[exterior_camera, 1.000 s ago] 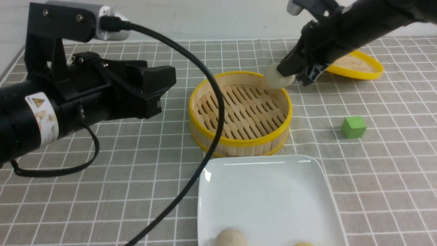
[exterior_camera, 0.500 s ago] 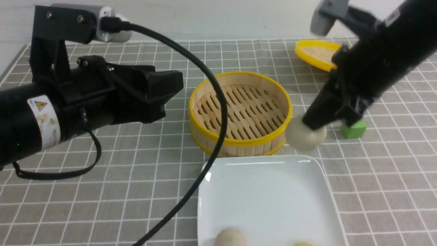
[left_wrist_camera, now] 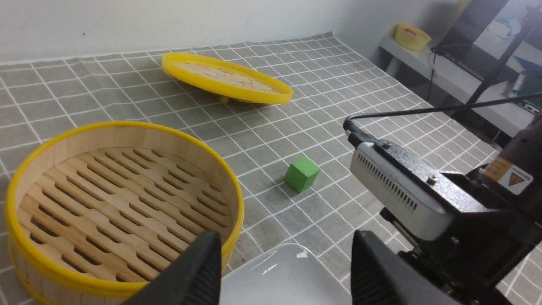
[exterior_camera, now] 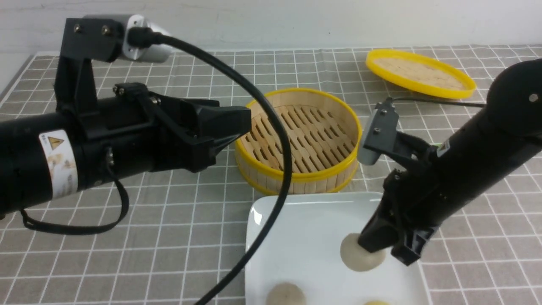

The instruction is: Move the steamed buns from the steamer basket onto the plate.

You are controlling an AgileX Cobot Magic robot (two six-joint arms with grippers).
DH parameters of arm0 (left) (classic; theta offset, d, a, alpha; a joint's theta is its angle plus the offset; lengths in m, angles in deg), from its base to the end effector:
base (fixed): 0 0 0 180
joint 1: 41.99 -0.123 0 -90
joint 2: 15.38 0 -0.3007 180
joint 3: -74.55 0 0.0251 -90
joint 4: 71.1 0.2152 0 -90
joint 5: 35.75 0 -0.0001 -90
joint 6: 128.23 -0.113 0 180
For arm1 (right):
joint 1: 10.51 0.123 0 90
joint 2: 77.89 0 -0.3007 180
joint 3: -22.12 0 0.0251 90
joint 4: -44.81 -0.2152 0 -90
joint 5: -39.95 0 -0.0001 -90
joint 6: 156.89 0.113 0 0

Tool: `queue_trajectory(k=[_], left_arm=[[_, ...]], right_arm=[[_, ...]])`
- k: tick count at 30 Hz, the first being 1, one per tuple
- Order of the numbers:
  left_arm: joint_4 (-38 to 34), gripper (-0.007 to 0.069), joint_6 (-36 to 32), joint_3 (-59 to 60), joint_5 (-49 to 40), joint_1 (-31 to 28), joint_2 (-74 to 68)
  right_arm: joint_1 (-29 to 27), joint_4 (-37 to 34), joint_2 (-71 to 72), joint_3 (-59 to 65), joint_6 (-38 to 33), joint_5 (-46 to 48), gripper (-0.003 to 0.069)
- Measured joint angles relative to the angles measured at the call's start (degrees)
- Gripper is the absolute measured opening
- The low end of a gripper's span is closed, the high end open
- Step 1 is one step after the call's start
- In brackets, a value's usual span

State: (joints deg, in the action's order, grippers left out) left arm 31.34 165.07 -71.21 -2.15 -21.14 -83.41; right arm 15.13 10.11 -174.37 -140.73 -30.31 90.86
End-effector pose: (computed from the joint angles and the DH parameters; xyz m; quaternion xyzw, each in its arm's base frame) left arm 0.1580 -0.1254 0.3475 0.2447 0.7661 -0.3623 0.4712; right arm 0.2285 0.1651 0.2639 -0.4823 0.8283 0.2164 0.1858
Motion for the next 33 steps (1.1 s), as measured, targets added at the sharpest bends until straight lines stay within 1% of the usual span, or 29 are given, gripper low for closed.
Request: queue_trajectory(k=[6, 12, 17, 20, 21, 22, 23, 24, 26, 27, 28, 29, 30, 32, 33], left_arm=[[0.0, 0.0428, 0.3, 0.0, 0.2, 0.0, 0.0], [0.0, 0.0428, 0.4, 0.0, 0.2, 0.0, 0.0], [0.0, 0.0428, 0.4, 0.0, 0.2, 0.0, 0.0], [0.0, 0.0428, 0.4, 0.0, 0.2, 0.0, 0.0], [0.0, 0.0428, 0.4, 0.0, -0.1, 0.0, 0.0], [0.0, 0.0428, 0.4, 0.0, -0.3, 0.0, 0.0], [0.0, 0.0428, -0.1, 0.0, -1.7, 0.0, 0.0], [0.0, 0.0428, -0.3, 0.0, -2.1, 0.0, 0.0], [0.0, 0.0428, -1.9, 0.0, -5.1, 0.0, 0.0], [0.0, 0.0428, -2.5, 0.0, -6.3, 0.0, 0.0], [0.0, 0.0428, -3.1, 0.0, -7.7, 0.0, 0.0], [0.0, 0.0428, -3.2, 0.0, -8.5, 0.0, 0.0], [-0.2, 0.0428, -3.4, 0.0, -9.8, 0.0, 0.0], [-0.2, 0.0428, -3.5, 0.0, -10.6, 0.0, 0.0], [-0.2, 0.0428, -3.6, 0.0, -10.6, 0.0, 0.0]], right_arm=[[0.0, -2.6, -3.7, 0.3, -4.6, -4.4, 0.0019], [0.0, -3.0, -9.1, 0.3, -6.7, -8.1, 0.0021], [0.0, -3.8, -9.4, 0.4, -7.0, -8.8, 0.0024], [0.0, -4.0, -8.9, 0.4, -7.0, -7.8, 0.0043], [0.0, -4.0, -8.3, 0.4, -7.0, -7.4, 0.0065], [0.0, -4.0, -8.2, 0.4, -7.0, -7.4, 0.0069], [0.0, -4.0, -6.7, 0.4, -7.0, -7.7, 0.0125], [0.0, -4.0, -6.5, 0.4, -7.0, -7.9, 0.0133], [0.0, -4.1, -3.8, 0.4, -7.0, -11.2, 0.0242], [0.0, -4.1, -2.5, 0.4, -7.0, -13.5, 0.0309], [0.0, -4.3, -1.3, 0.4, -7.0, -14.9, 0.0353], [0.0, -4.3, -1.1, 0.4, -7.0, -15.2, 0.0364], [0.0, -4.5, 0.3, 0.4, -6.8, -17.0, 0.0442], [0.0, -4.7, 1.4, 0.4, -5.9, -17.3, 0.0502], [0.0, -4.7, 1.4, 0.4, -5.8, -17.2, 0.0507]])
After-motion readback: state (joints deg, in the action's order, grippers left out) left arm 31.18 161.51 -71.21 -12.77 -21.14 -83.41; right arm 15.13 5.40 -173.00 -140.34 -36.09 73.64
